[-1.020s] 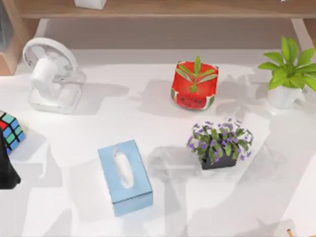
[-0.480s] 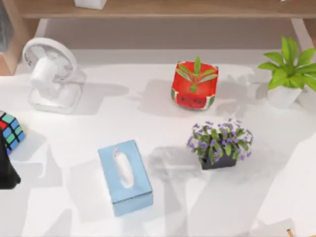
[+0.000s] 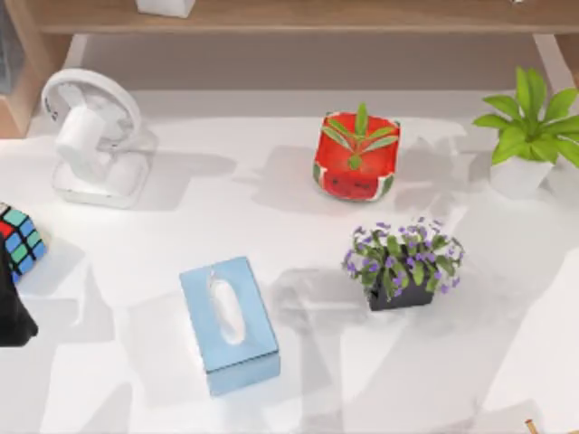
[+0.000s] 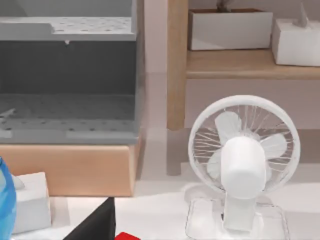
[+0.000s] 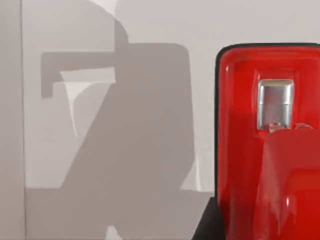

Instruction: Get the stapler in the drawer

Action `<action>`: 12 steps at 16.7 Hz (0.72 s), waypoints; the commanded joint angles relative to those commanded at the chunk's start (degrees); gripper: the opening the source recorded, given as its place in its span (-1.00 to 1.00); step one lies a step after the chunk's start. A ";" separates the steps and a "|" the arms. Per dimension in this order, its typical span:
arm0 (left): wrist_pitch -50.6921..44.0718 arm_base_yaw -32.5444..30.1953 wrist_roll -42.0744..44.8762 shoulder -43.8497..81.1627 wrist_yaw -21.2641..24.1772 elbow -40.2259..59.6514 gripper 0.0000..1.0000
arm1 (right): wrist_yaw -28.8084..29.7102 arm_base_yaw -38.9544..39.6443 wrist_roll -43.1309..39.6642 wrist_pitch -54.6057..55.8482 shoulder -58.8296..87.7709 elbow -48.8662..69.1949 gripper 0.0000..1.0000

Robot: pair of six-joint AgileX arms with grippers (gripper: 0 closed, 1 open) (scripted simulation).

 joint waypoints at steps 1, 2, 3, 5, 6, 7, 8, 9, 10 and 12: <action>0.00 0.00 0.00 0.00 0.00 0.00 1.00 | -0.45 -0.39 -0.16 -1.83 2.05 1.62 -1.00; 0.00 0.00 0.00 0.00 0.00 0.00 1.00 | -0.86 -0.81 -0.33 -3.69 3.99 2.96 -1.00; 0.00 0.00 0.00 0.00 0.00 0.00 1.00 | -1.20 -1.24 -0.49 -5.27 5.48 3.98 -1.00; 0.00 0.00 0.00 0.00 0.00 0.00 1.00 | -1.52 -1.86 -0.66 -6.76 6.85 4.94 -1.00; 0.00 0.00 0.00 0.00 0.00 0.00 1.00 | -1.52 -1.86 -0.66 -6.76 6.85 4.94 -1.00; 0.00 0.00 0.00 0.00 0.00 0.00 1.00 | -1.52 -1.86 -0.66 -6.76 6.85 4.94 -1.00; 0.00 0.00 0.00 0.00 0.00 0.00 1.00 | -1.52 -1.86 -0.66 -6.76 6.85 4.94 -1.00; 0.00 0.00 0.00 0.00 0.00 0.00 1.00 | -1.52 -1.86 -0.66 -6.76 6.85 4.94 -1.00; 0.00 0.00 0.00 0.00 0.00 0.00 1.00 | -1.52 -1.86 -0.66 -6.76 6.85 4.94 -0.85; 0.00 0.00 0.00 0.00 0.00 0.00 1.00 | -1.52 -1.86 -0.66 -6.76 6.85 4.94 -0.55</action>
